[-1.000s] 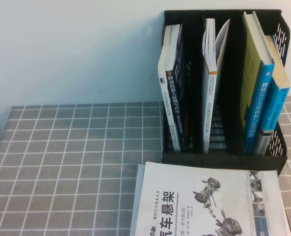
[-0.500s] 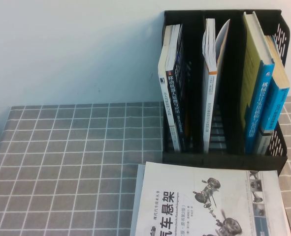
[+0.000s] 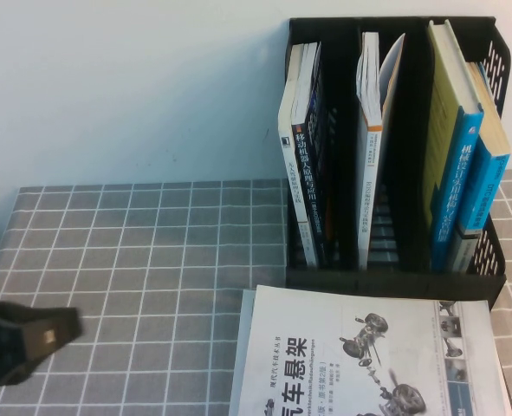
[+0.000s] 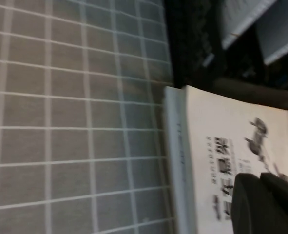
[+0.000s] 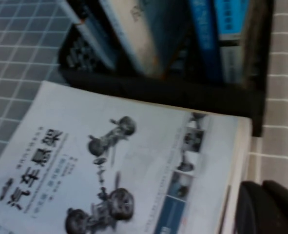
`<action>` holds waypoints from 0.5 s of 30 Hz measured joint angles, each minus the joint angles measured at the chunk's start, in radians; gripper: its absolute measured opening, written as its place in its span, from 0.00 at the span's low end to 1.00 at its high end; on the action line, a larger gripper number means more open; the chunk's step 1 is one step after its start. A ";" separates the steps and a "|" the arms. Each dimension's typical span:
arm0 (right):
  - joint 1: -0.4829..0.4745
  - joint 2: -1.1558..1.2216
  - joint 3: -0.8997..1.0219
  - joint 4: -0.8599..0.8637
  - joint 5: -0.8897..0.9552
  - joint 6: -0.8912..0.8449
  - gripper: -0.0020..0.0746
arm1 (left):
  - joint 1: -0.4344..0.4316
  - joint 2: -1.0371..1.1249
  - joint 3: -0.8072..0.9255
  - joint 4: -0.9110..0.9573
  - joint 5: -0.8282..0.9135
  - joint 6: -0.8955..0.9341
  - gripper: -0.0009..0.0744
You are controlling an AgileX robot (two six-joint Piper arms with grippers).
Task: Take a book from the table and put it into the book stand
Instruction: Push book with right arm
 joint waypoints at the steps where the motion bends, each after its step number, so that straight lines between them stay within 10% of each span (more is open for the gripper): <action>1: 0.000 0.037 0.000 0.052 0.000 -0.051 0.02 | 0.000 0.030 0.000 -0.067 0.022 0.061 0.01; 15: 0.000 0.584 -0.008 0.283 -0.098 -0.388 0.02 | 0.000 0.416 -0.002 -0.550 0.202 0.458 0.01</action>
